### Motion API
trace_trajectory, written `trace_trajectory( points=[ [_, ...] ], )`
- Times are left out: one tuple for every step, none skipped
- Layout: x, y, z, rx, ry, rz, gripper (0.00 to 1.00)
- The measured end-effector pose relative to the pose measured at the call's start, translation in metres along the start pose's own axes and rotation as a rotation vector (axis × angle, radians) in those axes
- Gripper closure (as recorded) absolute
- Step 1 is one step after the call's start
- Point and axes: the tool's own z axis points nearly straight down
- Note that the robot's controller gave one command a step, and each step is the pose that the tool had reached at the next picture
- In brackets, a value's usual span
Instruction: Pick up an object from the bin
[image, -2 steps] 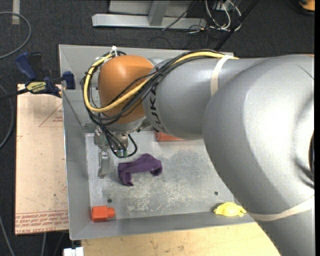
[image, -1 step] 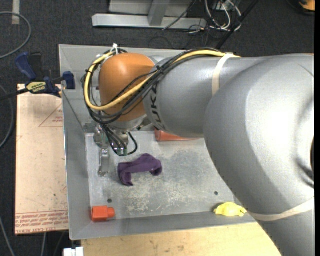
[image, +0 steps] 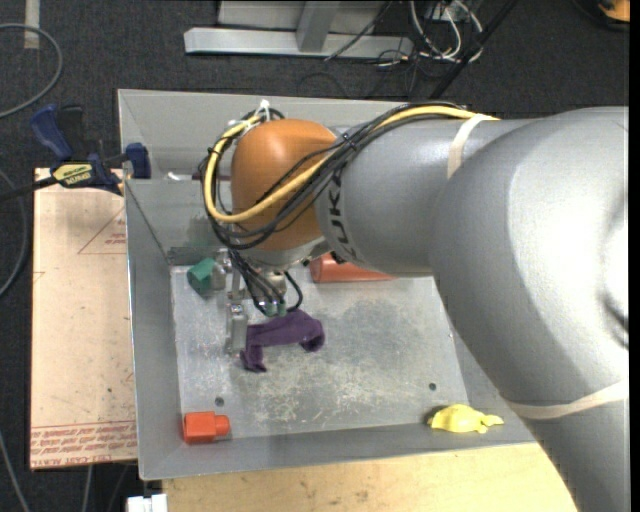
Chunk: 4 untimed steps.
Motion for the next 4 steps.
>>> trace_trajectory(
  points=[
    [0.029,-0.039,0.034,0.003,-0.002,-0.049,0.0],
    [0.054,-0.06,0.056,0.0,-0.003,-0.047,0.0],
    [0.034,-0.088,0.045,-0.001,0.0,-0.141,0.0],
    [0.073,-0.144,0.038,-0.001,-0.003,-0.131,1.0]
  ],
)
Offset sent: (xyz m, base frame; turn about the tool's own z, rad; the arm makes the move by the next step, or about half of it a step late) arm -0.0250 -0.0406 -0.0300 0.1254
